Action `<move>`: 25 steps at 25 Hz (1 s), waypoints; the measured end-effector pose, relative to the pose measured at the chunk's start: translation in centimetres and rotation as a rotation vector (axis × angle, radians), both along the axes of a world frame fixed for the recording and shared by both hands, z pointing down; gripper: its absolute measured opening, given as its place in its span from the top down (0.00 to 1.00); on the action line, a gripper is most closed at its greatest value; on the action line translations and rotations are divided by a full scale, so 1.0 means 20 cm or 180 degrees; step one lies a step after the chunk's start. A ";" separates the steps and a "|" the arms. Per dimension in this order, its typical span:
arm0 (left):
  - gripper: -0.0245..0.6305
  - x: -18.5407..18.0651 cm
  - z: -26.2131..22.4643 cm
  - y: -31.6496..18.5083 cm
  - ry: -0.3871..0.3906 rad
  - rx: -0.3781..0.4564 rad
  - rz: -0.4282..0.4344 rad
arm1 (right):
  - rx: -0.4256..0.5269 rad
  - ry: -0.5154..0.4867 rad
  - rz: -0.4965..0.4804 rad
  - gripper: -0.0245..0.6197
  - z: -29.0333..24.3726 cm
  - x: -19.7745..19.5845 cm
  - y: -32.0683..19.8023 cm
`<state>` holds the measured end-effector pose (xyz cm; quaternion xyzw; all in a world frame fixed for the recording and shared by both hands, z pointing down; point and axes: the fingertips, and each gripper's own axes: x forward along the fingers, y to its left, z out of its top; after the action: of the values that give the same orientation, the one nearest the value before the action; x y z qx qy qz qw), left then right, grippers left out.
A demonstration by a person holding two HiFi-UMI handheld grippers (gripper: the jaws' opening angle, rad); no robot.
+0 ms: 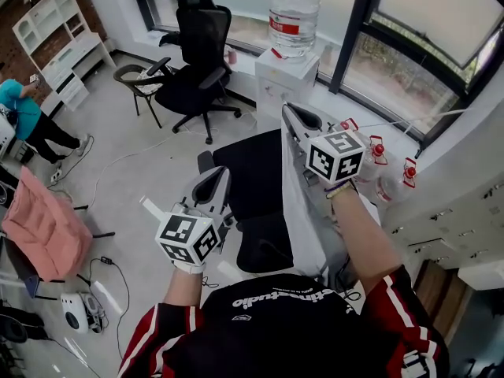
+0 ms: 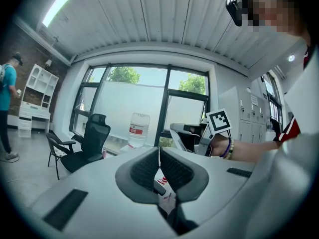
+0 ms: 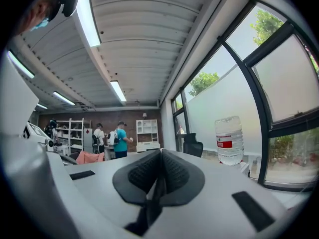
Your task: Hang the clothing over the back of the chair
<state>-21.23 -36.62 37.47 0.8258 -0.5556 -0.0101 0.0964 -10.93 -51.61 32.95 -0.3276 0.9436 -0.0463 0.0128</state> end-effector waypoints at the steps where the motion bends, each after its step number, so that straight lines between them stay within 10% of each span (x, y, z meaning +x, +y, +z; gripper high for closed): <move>1: 0.92 0.01 0.00 0.01 0.0002 0.0009 0.0012 | -0.0032 0.0022 0.0016 0.93 0.01 0.02 0.01; 25: 0.92 0.26 -0.09 0.09 -0.0017 0.0145 0.0293 | -0.0170 0.0064 0.0340 0.93 0.02 0.58 0.60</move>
<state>-15.97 -34.80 35.75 0.8525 -0.5169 -0.0161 0.0764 0.75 -39.52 33.26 -0.3782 0.9233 -0.0674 -0.0029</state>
